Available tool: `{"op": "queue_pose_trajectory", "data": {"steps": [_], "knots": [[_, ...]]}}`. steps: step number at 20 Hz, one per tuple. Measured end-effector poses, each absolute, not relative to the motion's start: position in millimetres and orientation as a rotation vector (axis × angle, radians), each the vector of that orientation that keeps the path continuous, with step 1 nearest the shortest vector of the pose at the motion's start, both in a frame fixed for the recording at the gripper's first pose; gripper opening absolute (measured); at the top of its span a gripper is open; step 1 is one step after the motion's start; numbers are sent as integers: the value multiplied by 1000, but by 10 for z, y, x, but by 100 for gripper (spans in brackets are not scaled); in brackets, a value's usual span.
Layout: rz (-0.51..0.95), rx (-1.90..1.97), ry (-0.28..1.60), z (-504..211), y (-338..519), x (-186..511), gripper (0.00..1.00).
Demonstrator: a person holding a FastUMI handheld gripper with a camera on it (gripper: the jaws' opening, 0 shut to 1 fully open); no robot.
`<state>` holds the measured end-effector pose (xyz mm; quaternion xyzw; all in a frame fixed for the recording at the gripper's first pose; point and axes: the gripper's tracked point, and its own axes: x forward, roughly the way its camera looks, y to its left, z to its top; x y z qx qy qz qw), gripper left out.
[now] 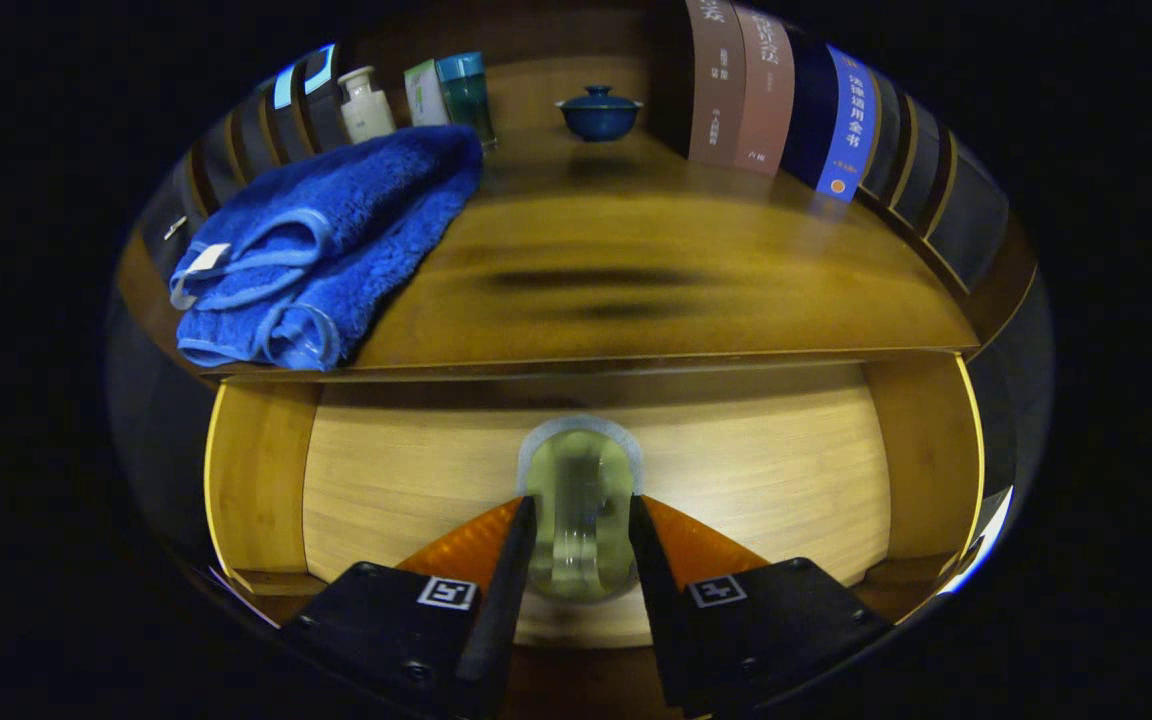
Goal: Pull open the drawer, take out the items inside it, and place them on the countertop above the cabinet.
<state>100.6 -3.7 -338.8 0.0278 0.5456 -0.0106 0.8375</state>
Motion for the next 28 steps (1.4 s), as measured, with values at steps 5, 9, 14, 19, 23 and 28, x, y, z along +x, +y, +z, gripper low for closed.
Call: {"op": "queue_pose_trajectory", "data": {"steps": [5, 9, 14, 19, 23, 28], "knots": [[-23, 46, 1159, -3422, -39, 1011, 27], [-6, 23, 1150, -3408, -60, 1000, 29], [-4, 40, 1086, -3300, -111, 994, 28], [2, 72, 1045, -2996, -129, 781, 11], [4, 66, 940, -2575, -200, 654, 11], [10, 88, 741, -1755, -241, 899, 11]]}}
